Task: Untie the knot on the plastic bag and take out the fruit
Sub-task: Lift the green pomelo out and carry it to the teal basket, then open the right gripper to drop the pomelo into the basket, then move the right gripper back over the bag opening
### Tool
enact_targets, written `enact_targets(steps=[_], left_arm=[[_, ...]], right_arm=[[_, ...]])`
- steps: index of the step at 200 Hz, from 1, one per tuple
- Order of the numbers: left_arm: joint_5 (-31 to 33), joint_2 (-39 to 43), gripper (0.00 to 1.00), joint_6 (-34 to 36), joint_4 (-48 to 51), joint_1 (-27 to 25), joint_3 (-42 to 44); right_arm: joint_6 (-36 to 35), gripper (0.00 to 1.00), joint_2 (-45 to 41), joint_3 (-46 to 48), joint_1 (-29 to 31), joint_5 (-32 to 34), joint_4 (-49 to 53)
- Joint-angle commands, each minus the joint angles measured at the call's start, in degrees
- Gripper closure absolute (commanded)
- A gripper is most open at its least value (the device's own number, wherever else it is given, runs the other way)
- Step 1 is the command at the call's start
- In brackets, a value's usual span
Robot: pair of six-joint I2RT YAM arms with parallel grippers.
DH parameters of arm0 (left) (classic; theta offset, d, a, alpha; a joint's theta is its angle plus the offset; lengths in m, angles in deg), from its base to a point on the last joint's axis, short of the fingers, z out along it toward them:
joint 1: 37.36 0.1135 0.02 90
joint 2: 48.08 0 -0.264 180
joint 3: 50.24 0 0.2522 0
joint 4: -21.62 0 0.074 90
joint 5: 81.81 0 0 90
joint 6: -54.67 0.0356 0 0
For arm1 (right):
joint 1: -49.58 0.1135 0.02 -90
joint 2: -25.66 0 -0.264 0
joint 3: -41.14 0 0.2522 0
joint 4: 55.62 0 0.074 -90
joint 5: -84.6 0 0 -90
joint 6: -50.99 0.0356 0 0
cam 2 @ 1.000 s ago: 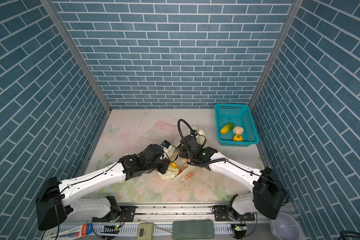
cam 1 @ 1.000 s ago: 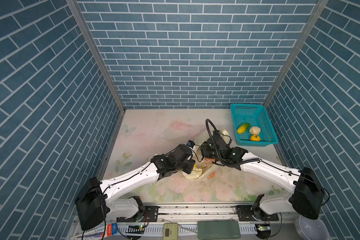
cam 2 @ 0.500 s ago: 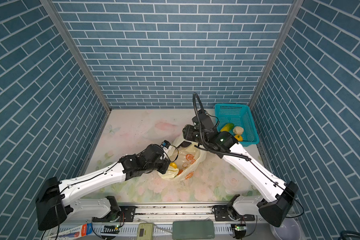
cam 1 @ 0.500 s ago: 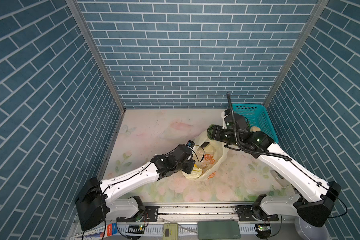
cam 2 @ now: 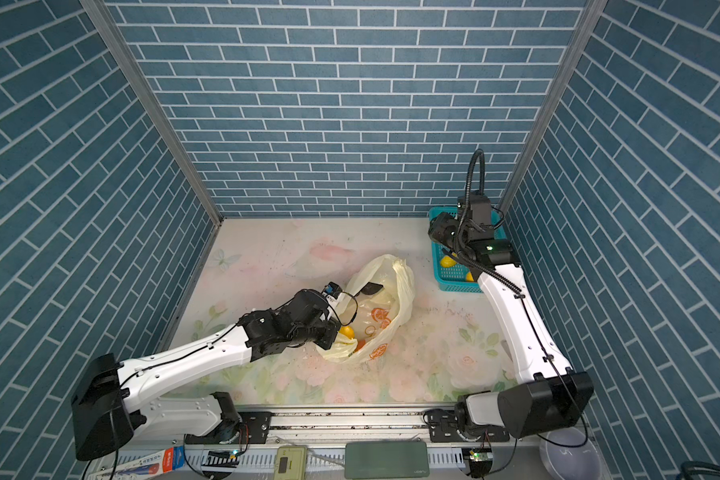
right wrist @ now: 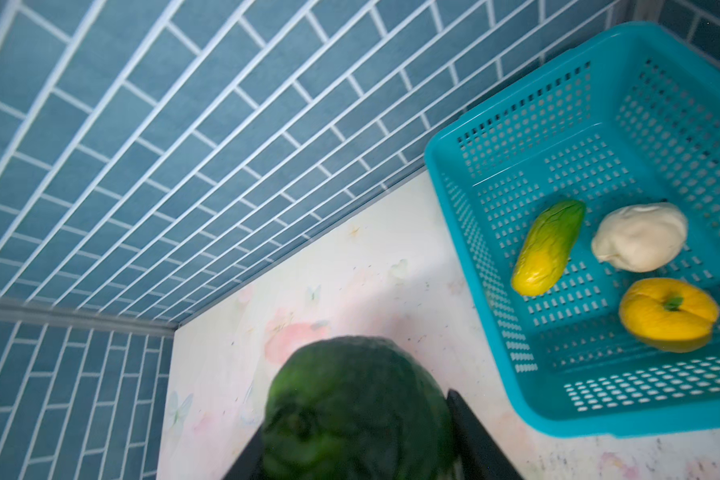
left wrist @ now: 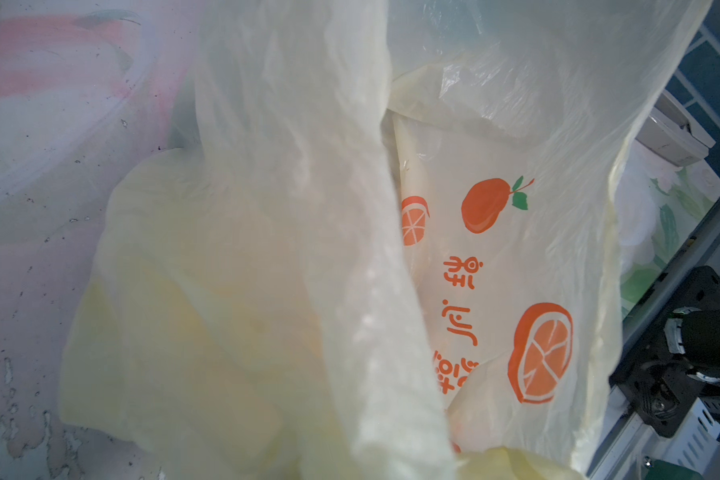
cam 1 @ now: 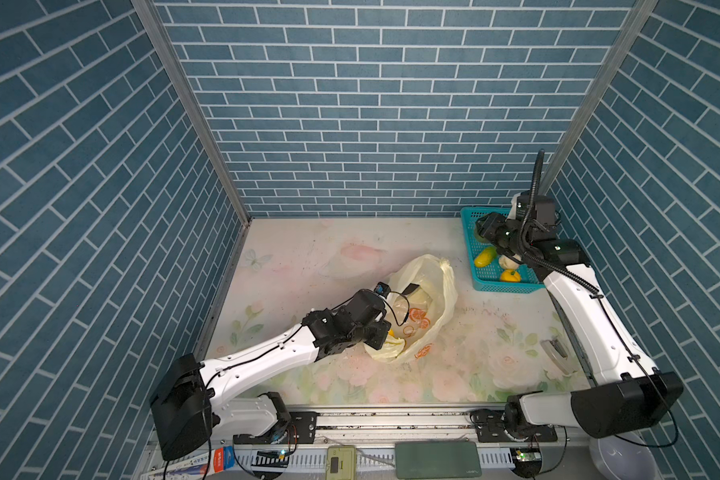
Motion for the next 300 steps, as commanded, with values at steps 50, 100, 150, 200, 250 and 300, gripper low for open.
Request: enact_targets(steps=[50, 100, 150, 200, 250, 300], left_arm=[[-1.2, 0.7, 1.00, 0.6, 1.9, -1.0, -0.8], [-0.1, 1.7, 1.00, 0.4, 2.2, -1.1, -0.6], [0.7, 2.6, 1.00, 0.2, 2.2, -1.1, -0.2], [1.0, 2.8, 1.00, 0.1, 2.1, -1.1, -0.1], [1.1, 2.8, 1.00, 0.1, 1.8, -1.0, -0.1], [1.4, 2.7, 1.00, 0.2, 1.8, -1.0, -0.5]], right_arm=[[-5.6, 0.55, 14.9, 2.9, -11.5, -5.1, -8.8], [-6.5, 0.54, 22.1, 3.7, -13.7, -3.5, -9.5], [-6.0, 0.40, 24.2, 5.1, -13.7, -1.0, -7.7], [-6.0, 0.26, 23.3, 6.2, -13.6, -0.2, -7.3], [-6.3, 0.26, 19.2, 6.4, -13.4, -1.8, -6.3], [-8.9, 0.26, 8.8, 4.9, -8.2, -6.9, 0.5]])
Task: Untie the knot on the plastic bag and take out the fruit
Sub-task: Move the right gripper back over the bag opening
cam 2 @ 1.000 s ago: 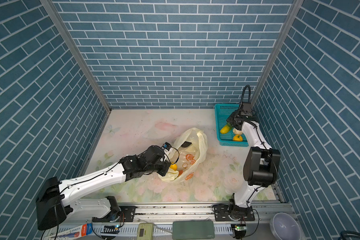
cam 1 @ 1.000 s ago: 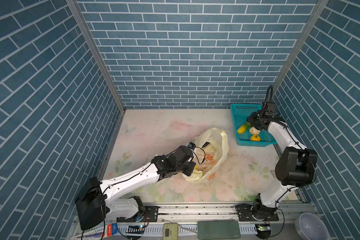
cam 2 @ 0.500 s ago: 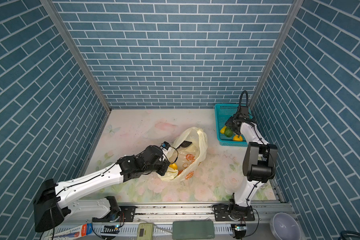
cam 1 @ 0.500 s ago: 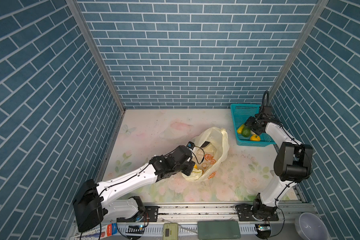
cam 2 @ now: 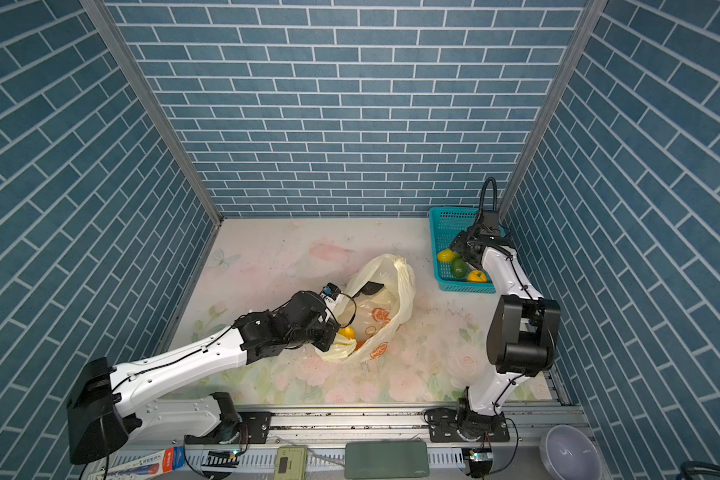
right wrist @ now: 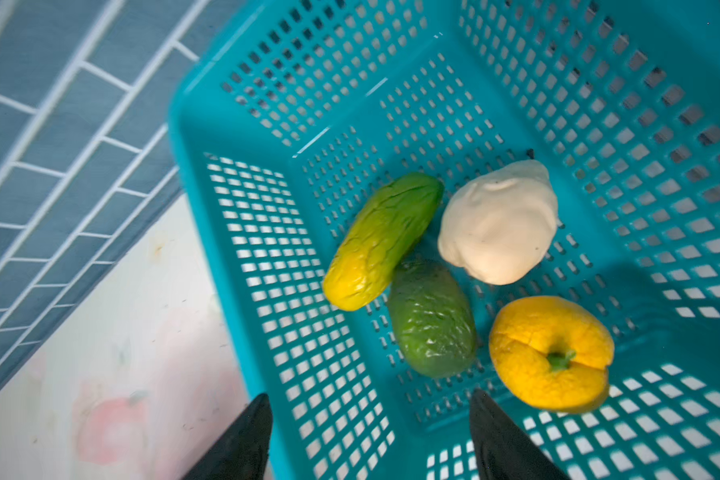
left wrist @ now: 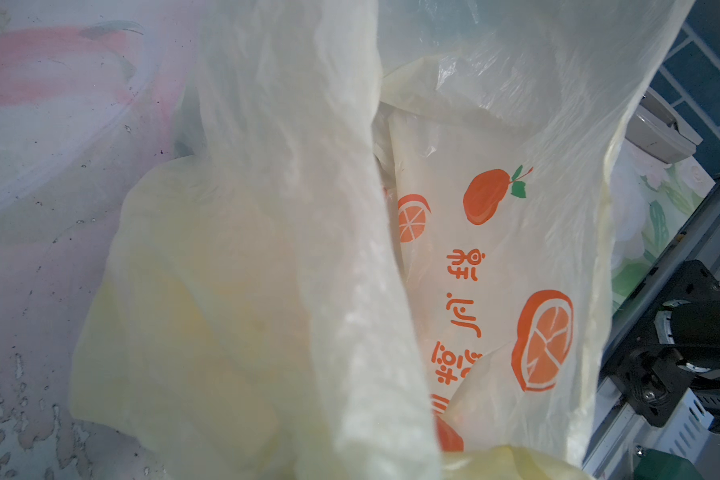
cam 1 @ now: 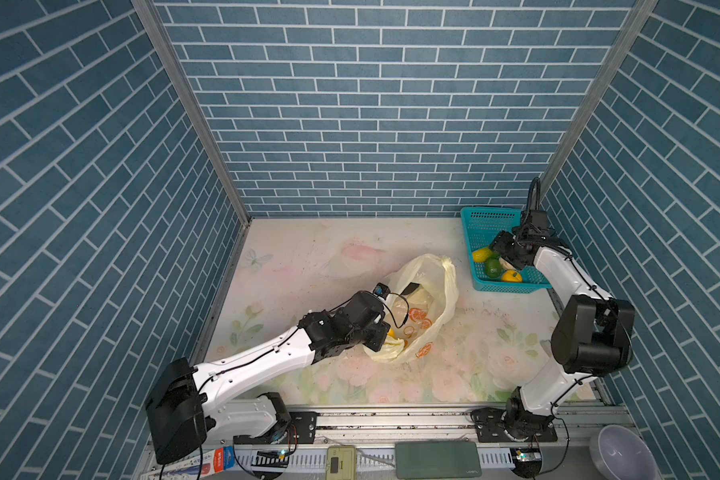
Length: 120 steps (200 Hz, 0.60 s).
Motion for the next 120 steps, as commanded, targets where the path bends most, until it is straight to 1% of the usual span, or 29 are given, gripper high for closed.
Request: enact_targets(steps=[1, 27, 58, 95, 120], left_arm=[[0.7, 0.8, 1.00, 0.2, 0.7, -0.3, -0.5], [0.8, 0.8, 1.00, 0.2, 0.8, -0.3, -0.4], [1.1, 0.9, 1.00, 0.0, 0.9, -0.3, -0.2], [1.2, 1.1, 1.00, 0.0, 1.0, -0.3, -0.1], [1.2, 1.3, 1.00, -0.1, 1.0, -0.3, 0.1]], right_arm=[[-2.8, 0.26, -7.3, -0.3, 3.4, -3.7, 5.4], [-2.6, 0.26, -13.0, -3.8, 9.4, -5.0, 10.9], [0.0, 0.26, -15.9, -8.5, 18.6, -6.5, 14.7], [0.4, 0.27, -13.4, -17.2, 29.4, -5.2, 18.6], [0.7, 0.27, -9.2, -22.9, 35.0, -6.4, 19.8]])
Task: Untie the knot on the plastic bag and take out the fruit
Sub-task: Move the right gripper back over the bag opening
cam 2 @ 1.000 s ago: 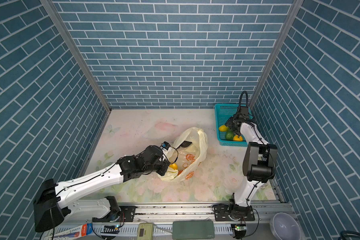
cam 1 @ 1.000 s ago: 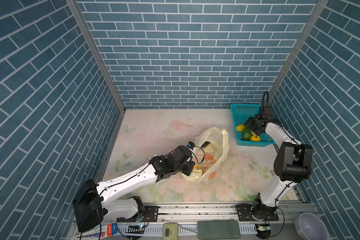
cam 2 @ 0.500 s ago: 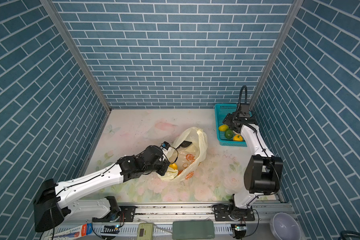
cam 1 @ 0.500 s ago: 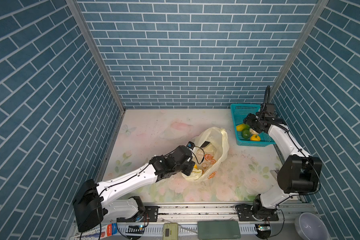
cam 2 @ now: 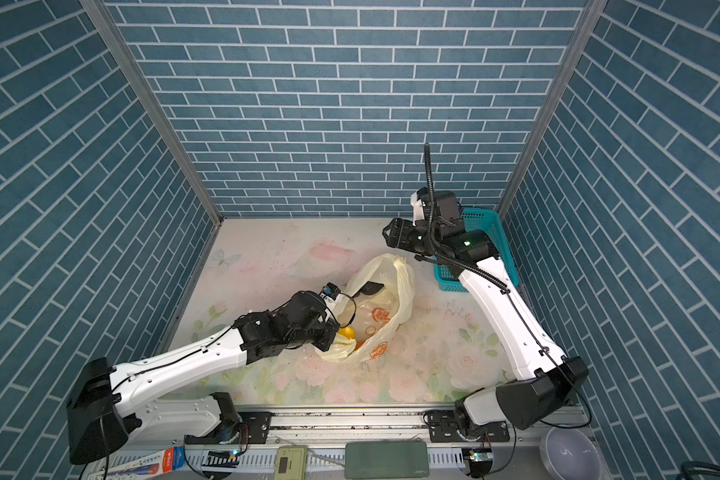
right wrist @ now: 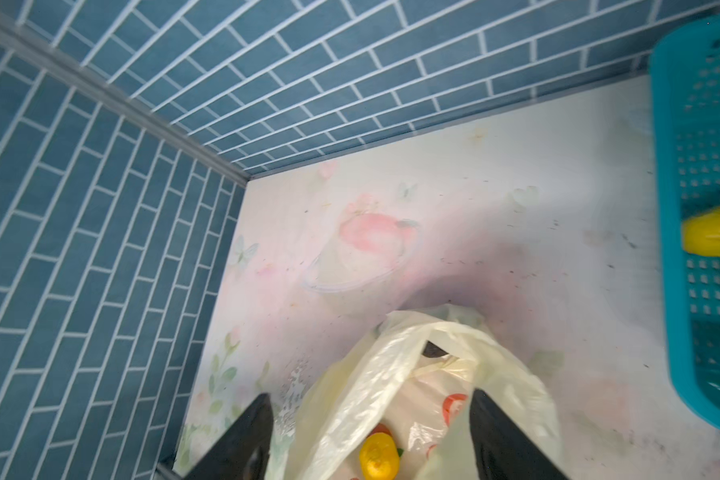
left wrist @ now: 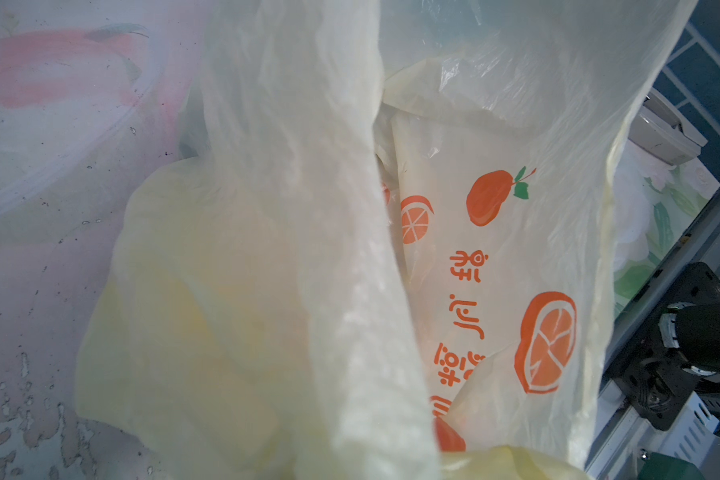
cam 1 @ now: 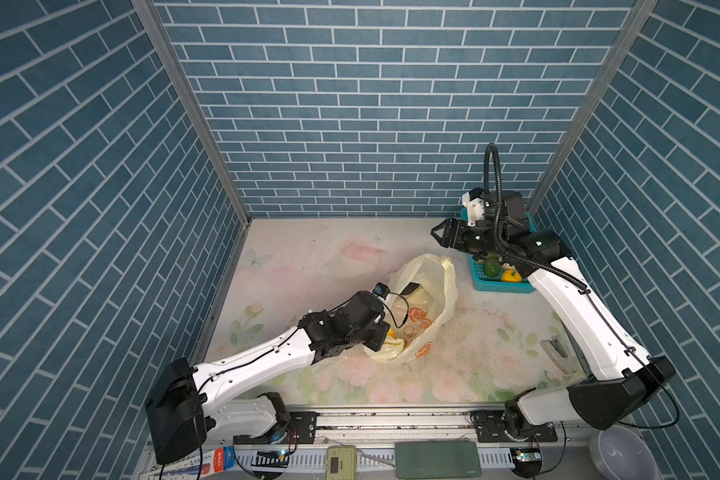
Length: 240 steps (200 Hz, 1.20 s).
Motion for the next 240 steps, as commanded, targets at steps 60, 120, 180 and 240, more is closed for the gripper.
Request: enact_targets(steps=[60, 120, 180, 240], left_arm=[[1.6, 2.2, 1.00, -1.2, -0.1, -0.1, 0.9], [0.0, 2.5, 1.00, -2.1, -1.7, 0.5, 1.5], [-3.3, 3.0, 1.00, -1.8, -3.9, 0.6, 2.0], [-8.8, 3.0, 1.00, -0.3, -4.1, 0.3, 2.1]], right_arm=[[0.8, 0.29, 8.1, -0.9, 11.2, 0.0, 1.6], [1.3, 0.30, -1.4, 20.8, 15.9, 5.2, -6.9], [1.2, 0.33, -6.7, 40.9, 18.4, 12.4, -20.0], [4.7, 0.35, -8.3, 52.8, 20.2, 16.8, -22.7]])
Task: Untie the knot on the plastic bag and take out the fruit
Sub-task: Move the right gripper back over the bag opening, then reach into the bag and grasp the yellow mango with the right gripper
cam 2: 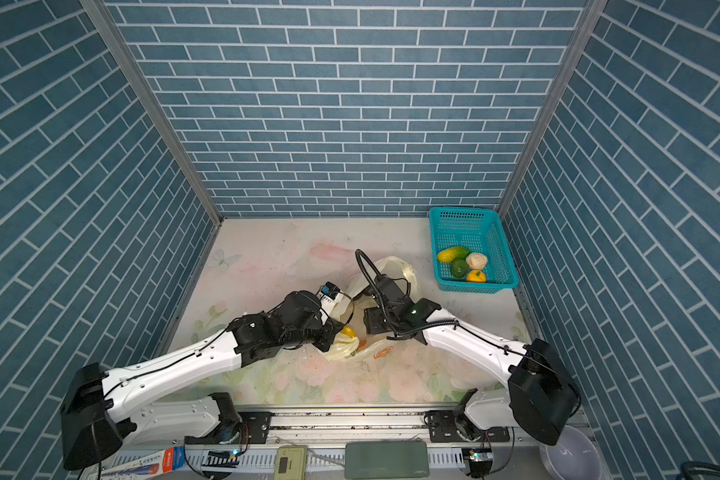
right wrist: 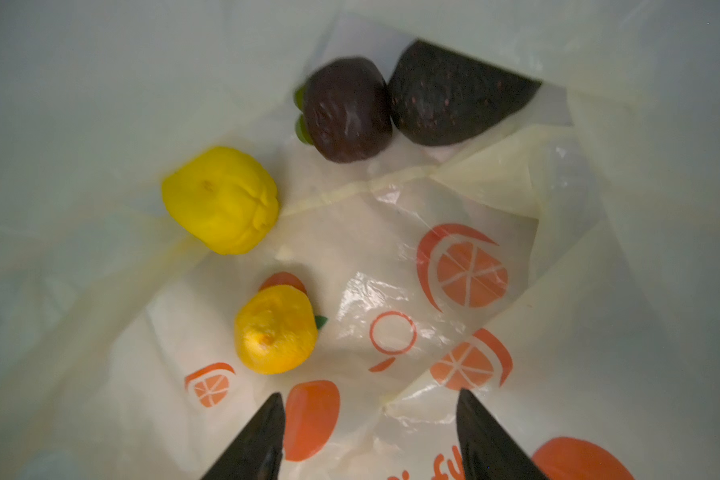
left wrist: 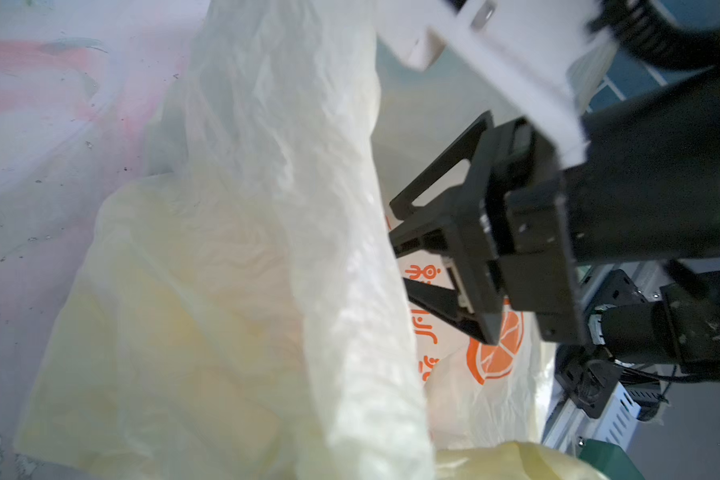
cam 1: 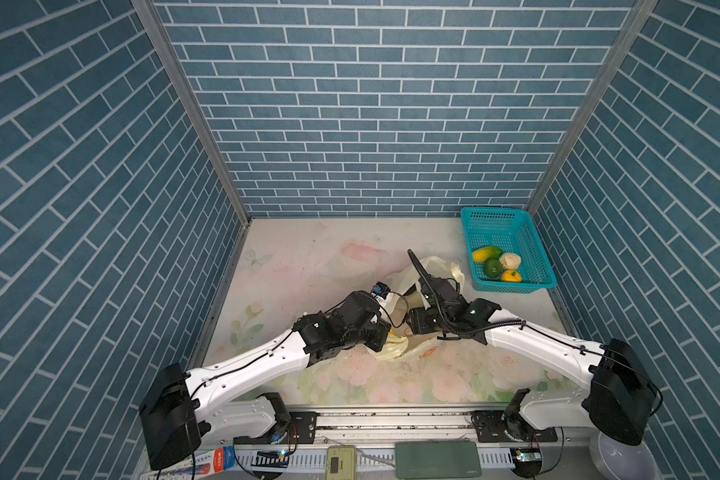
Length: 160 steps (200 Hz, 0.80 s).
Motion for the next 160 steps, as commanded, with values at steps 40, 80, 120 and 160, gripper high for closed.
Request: enact_targets(steps=[40, 80, 120, 160], left_arm=[[-5.0, 1.7, 1.00, 0.6, 0.8, -0.5, 2.1], [-6.6, 3.4, 1.00, 0.7, 2.7, -1.1, 2.5], [-4.8, 6.6, 1.00, 1.1, 2.8, -1.1, 3.5], [-4.9, 5.8, 1.00, 1.8, -4.8, -1.1, 6.2]], right_arm=[[9.9, 0.36, -8.1, 10.3, 3.9, 6.3, 2.8], [17.9, 0.36, -13.1, 13.4, 9.1, 8.9, 9.7], [16.9, 0.35, -11.4, 11.5, 11.2, 10.1, 7.6], [11.0, 0.33, -1.5, 5.8, 11.2, 9.2, -4.6]])
